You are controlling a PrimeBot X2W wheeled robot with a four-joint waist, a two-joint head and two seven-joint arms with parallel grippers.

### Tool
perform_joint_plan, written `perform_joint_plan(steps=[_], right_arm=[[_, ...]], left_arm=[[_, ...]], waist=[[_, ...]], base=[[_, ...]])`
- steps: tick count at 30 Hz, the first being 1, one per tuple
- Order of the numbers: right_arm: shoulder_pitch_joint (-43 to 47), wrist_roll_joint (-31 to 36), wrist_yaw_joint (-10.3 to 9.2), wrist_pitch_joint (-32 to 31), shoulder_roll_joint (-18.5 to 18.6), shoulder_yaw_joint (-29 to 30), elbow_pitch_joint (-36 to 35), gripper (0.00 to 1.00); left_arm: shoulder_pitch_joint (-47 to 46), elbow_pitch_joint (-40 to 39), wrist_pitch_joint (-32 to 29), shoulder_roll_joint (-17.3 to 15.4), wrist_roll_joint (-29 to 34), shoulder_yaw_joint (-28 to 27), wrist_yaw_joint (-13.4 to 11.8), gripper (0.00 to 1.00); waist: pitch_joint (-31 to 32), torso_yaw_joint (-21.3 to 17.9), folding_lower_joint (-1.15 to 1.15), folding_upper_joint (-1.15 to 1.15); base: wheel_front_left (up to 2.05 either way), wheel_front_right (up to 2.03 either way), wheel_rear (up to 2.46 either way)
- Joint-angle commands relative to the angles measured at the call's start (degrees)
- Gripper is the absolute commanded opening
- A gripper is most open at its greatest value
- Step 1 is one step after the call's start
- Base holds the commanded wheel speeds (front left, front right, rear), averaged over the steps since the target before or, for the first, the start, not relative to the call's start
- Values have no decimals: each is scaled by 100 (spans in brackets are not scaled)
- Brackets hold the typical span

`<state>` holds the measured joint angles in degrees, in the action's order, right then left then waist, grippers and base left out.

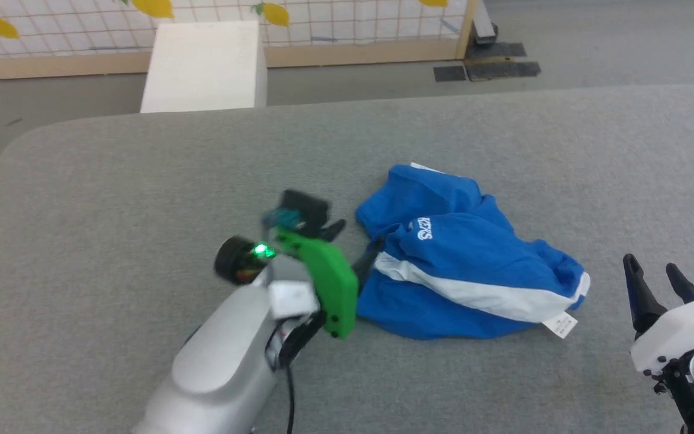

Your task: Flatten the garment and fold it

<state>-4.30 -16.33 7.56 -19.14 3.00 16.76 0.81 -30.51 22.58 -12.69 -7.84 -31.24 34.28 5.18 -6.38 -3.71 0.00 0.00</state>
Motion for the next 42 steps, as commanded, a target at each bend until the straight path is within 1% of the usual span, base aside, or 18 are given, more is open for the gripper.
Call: perform_joint_plan(steps=[1,4,7,12,16,17,18,19,20,28,32,36,38,42], right_arm=[[-102,-61,-8,34,-12,-21,-9,100],[-156,-90,-8,87,-12,-34,27,100],[-163,-121,-8,143,-12,-11,55,100],[-207,-156,-8,245,-12,-9,117,100],[-253,-178,-8,294,-12,-20,154,100],[-271,-182,-8,305,-12,-26,167,100],[-288,-184,-8,314,-12,-32,177,100],[-305,-185,-8,325,-12,-39,186,100],[-325,-190,-8,338,-12,-49,197,100],[-372,-122,-8,405,-12,-72,300,100],[-328,-73,-8,401,-12,-51,363,100],[-263,-3,-8,370,-12,-23,385,100],[-232,20,-8,339,-13,-31,382,100],[-195,45,-8,286,-13,-105,362,100]], left_arm=[[-198,94,-250,14,-46,100,62,100],[-674,361,-1185,8,-130,450,155,100],[-986,516,-1896,-7,-247,702,194,100],[-1248,706,-2478,-94,-278,860,166,100],[-1324,849,-2665,-107,-240,914,76,100],[-1336,872,-2696,-100,-235,930,63,85],[-1343,876,-2696,-92,-240,934,62,48],[-1346,876,-2682,-81,-257,929,64,32],[-1357,879,-2680,-71,-266,937,69,0],[-1397,776,-2535,3,-466,911,128,0],[-1364,551,-2297,-3,-640,696,88,0],[-1254,186,-2002,-136,-776,364,-126,0],[-1148,-27,-1840,-256,-821,161,-302,0],[-750,-399,-1582,-604,-931,-308,-761,0]], waist=[[-203,-219,0,0],[-345,-387,0,0],[-478,-505,0,0],[-636,-617,0,0],[-701,-636,0,0],[-714,-631,0,0],[-726,-626,0,0],[-737,-619,0,0],[-756,-603,0,0],[-740,-419,0,0],[-621,-249,0,0],[-454,1,0,0],[-371,151,0,0],[-208,414,0,0]], base=[[0,0,0],[0,0,0],[0,0,0],[0,0,0],[0,0,0],[0,0,0],[0,0,0],[0,0,0],[0,0,0],[0,0,0],[0,0,0],[0,0,0],[0,0,0],[0,0,0]])
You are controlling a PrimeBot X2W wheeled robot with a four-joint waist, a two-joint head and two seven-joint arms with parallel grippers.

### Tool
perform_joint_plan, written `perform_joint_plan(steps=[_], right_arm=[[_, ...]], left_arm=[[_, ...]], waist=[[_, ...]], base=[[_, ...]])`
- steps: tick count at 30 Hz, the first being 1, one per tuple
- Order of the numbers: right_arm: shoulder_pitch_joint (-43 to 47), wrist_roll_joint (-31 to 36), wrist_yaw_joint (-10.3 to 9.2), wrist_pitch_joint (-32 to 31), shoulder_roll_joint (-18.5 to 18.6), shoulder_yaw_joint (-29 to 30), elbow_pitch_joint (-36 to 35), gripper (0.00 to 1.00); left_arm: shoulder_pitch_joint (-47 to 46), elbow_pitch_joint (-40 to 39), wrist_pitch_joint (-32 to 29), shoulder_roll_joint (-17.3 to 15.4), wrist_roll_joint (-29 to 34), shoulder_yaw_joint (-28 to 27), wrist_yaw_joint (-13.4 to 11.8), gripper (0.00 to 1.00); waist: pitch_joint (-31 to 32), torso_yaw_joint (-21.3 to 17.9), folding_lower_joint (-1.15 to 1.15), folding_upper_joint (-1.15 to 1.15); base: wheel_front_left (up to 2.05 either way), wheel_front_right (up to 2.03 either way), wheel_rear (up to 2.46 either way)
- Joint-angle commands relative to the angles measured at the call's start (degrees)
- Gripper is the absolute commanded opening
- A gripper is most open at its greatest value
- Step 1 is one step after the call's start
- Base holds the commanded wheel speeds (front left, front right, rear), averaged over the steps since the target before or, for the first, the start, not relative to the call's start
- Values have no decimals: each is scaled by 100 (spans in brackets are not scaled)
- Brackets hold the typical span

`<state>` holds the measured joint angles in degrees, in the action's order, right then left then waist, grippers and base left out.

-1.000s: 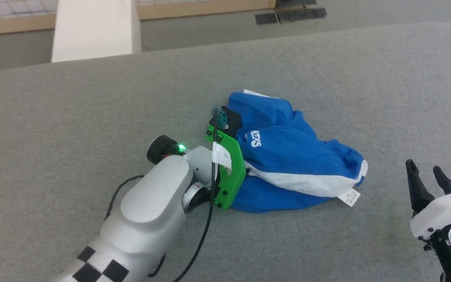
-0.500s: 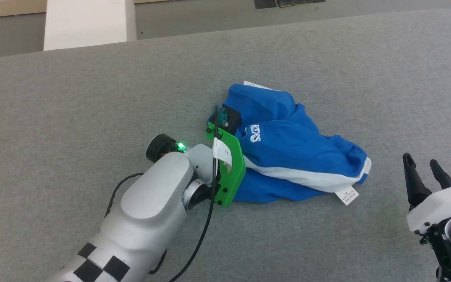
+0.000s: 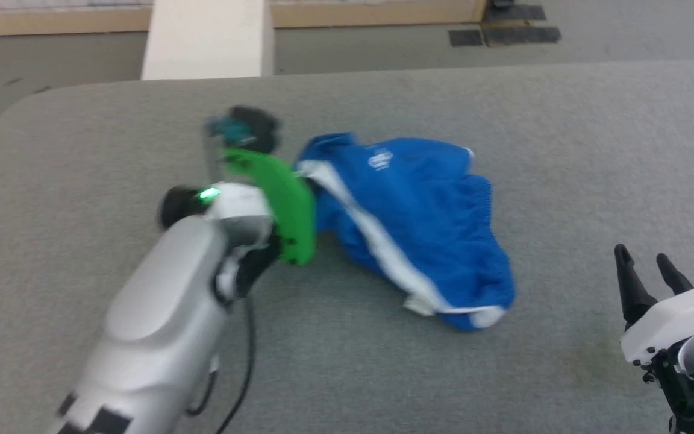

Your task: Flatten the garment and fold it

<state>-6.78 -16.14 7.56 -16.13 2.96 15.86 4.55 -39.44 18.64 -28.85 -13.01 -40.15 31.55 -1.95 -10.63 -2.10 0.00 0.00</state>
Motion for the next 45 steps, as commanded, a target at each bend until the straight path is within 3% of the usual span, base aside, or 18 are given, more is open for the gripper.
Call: perform_joint_plan(steps=[1,7,12,13,14,15,21,26,31,37,45], right_arm=[[59,26,-8,-29,-8,-46,-13,100],[104,20,-8,-81,-8,-216,-9,100],[114,19,-8,-114,-8,-301,-20,100],[117,22,-8,-121,-8,-327,-19,100],[124,27,-8,-134,-8,-360,-18,100],[128,31,-8,-139,-8,-382,-20,100],[161,46,-8,-142,-8,-573,-11,100],[212,41,-8,-160,-8,-732,-25,100],[246,46,-8,-246,-8,-868,2,100],[63,96,-8,-589,-8,-1256,-13,100],[-957,322,-8,-1735,10,-2484,264,100]], left_arm=[[308,-77,90,-202,-81,-173,-182,0],[1578,-197,142,-670,-471,-772,-831,0],[2419,-241,73,-640,-821,-888,-973,0],[2520,-271,110,-606,-873,-918,-995,14],[2596,-323,181,-569,-935,-968,-984,53],[2641,-381,275,-533,-994,-1033,-961,100],[2873,-961,1420,-583,-970,-1574,-759,100],[3160,-1283,2740,-799,-285,-1773,-742,100],[3421,-1211,4039,-758,400,-1727,-733,100],[3487,-1176,4357,-520,865,-1703,-701,100],[3364,-1334,4382,-212,1185,-1895,-573,100]], waist=[[257,306,0,0],[409,495,0,0],[423,552,0,0],[433,563,0,0],[442,570,0,0],[448,576,0,0],[556,580,0,0],[636,601,0,0],[664,643,0,0],[568,685,0,0],[239,693,0,0]], base=[[0,0,0],[0,0,0],[0,0,0],[0,0,0],[0,0,0],[0,0,0],[0,0,0],[0,0,0],[0,0,0],[0,0,0],[0,0,0]])
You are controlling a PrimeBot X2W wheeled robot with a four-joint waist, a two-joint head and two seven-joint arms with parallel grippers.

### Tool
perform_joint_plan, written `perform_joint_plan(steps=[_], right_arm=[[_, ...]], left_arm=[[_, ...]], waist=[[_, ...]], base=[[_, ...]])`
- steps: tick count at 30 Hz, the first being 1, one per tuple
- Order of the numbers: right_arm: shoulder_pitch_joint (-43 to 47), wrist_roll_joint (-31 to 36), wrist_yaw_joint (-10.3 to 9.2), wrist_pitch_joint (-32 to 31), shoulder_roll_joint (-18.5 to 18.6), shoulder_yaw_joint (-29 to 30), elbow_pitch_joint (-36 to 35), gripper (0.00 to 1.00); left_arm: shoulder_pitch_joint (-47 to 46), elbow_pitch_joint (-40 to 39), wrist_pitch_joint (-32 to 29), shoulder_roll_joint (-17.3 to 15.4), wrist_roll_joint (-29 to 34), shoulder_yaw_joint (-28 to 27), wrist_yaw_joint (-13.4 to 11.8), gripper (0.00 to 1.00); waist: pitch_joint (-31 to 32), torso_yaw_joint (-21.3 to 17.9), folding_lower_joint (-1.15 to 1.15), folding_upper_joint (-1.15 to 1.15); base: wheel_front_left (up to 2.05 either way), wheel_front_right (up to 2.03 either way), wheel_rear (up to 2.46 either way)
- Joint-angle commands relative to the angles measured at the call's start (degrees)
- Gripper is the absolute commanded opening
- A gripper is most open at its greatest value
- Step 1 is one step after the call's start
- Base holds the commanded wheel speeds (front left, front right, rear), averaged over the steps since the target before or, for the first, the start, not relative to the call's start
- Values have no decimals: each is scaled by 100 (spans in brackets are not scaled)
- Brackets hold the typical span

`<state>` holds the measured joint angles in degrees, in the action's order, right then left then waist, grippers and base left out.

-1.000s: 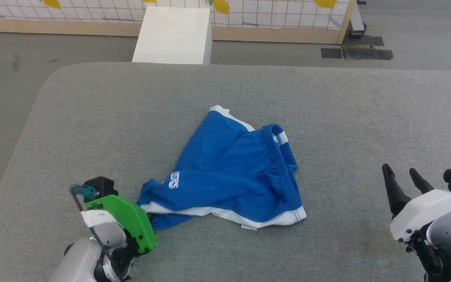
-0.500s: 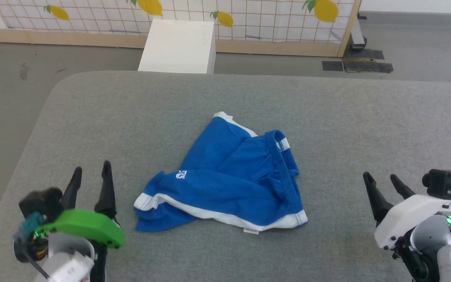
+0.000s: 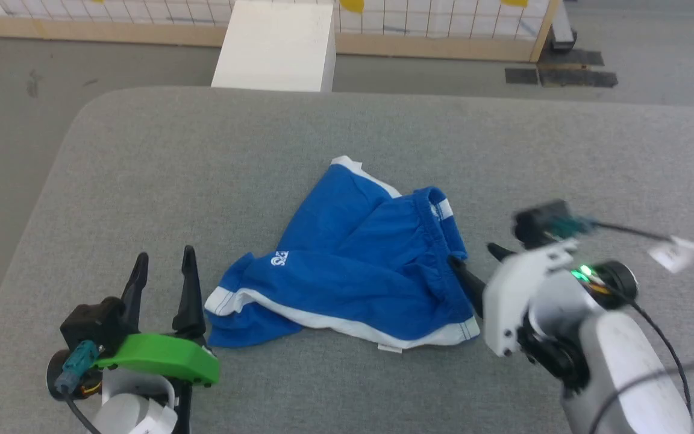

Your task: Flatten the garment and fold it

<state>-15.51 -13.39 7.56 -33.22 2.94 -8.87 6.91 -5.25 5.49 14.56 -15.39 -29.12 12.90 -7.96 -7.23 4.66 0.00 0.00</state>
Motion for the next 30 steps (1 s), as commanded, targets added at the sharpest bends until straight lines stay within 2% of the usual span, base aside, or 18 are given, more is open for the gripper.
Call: perform_joint_plan(steps=[1,9,18,19,20,21,25,30], right_arm=[[-261,115,-8,-202,24,-120,135,100],[-1070,577,-8,-946,65,-469,1048,100],[-1128,543,-8,-977,82,-838,1726,100],[-1144,519,-8,-944,82,-837,1748,78],[-1172,500,-8,-884,91,-832,1759,25],[-1189,469,-8,-848,100,-842,1768,0],[-1265,292,-8,-651,196,-769,1705,0],[-1247,109,-8,-433,400,-152,1458,0]], left_arm=[[-88,-29,42,68,129,-41,58,100],[-372,2,43,330,379,-136,278,100],[-445,129,43,534,549,-300,491,100],[-454,137,43,551,564,-313,508,100],[-463,146,43,574,585,-324,529,100],[-468,157,43,587,601,-333,548,100],[-481,206,43,643,657,-404,621,100],[-445,267,43,680,730,-449,707,100]], waist=[[-167,45,0,0],[-536,266,0,0],[-705,307,0,0],[-709,302,0,0],[-709,293,0,0],[-699,281,0,0],[-613,213,0,0],[-450,113,0,0]], base=[[0,0,0],[0,0,0],[0,0,0],[0,0,0],[0,0,0],[0,0,0],[0,0,0],[0,0,0]])
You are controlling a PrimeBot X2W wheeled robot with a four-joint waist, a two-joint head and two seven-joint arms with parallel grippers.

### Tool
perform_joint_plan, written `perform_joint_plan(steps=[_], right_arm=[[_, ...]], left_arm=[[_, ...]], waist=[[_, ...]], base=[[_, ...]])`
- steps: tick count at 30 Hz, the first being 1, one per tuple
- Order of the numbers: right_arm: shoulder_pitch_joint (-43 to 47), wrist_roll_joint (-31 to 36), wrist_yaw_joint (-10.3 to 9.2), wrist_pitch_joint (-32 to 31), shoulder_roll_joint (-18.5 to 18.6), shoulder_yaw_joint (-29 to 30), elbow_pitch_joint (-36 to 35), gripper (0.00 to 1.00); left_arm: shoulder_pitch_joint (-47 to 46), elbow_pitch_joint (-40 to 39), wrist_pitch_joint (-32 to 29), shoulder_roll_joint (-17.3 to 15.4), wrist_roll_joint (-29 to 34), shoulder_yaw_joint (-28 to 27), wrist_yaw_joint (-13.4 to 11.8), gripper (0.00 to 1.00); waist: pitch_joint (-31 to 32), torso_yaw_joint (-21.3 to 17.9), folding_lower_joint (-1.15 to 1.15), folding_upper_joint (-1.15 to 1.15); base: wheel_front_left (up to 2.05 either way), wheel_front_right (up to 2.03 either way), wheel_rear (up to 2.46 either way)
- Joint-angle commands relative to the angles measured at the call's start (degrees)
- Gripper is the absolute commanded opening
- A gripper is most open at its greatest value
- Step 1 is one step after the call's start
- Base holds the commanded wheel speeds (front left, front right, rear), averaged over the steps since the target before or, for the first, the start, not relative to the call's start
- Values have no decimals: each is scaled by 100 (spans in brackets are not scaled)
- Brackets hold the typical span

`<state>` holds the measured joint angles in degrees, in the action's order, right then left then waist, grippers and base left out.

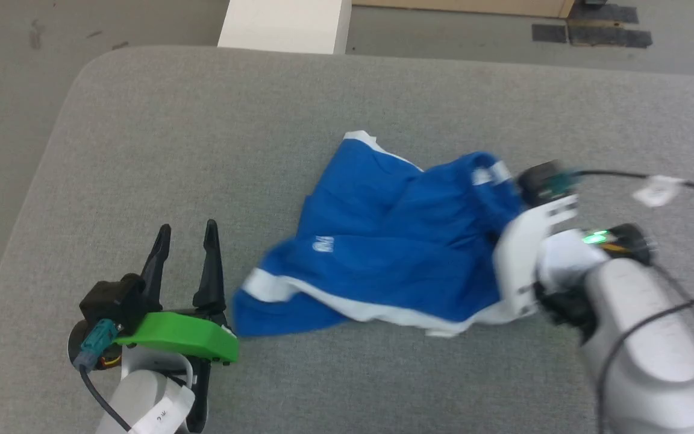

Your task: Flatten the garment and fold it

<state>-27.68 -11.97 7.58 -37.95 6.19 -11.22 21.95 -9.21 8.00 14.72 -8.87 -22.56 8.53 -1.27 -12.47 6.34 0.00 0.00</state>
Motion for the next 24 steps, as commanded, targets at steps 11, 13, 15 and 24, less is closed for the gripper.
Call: perform_joint_plan(steps=[11,13,15,24], right_arm=[[881,159,-9,-283,451,2046,-227,0],[967,149,-9,-206,346,2192,-279,62],[1026,97,-9,-16,231,2301,-399,100],[1485,-418,-9,1211,-155,2865,-1492,100]], left_arm=[[41,140,28,58,132,-24,181,100],[55,171,28,61,134,-18,189,100],[68,208,28,65,129,-6,203,100],[108,340,6,83,80,79,246,100]], waist=[[261,-172,0,0],[285,-191,0,0],[319,-210,0,0],[528,-229,0,0]], base=[[0,0,0],[0,0,0],[0,0,0],[0,0,0]])
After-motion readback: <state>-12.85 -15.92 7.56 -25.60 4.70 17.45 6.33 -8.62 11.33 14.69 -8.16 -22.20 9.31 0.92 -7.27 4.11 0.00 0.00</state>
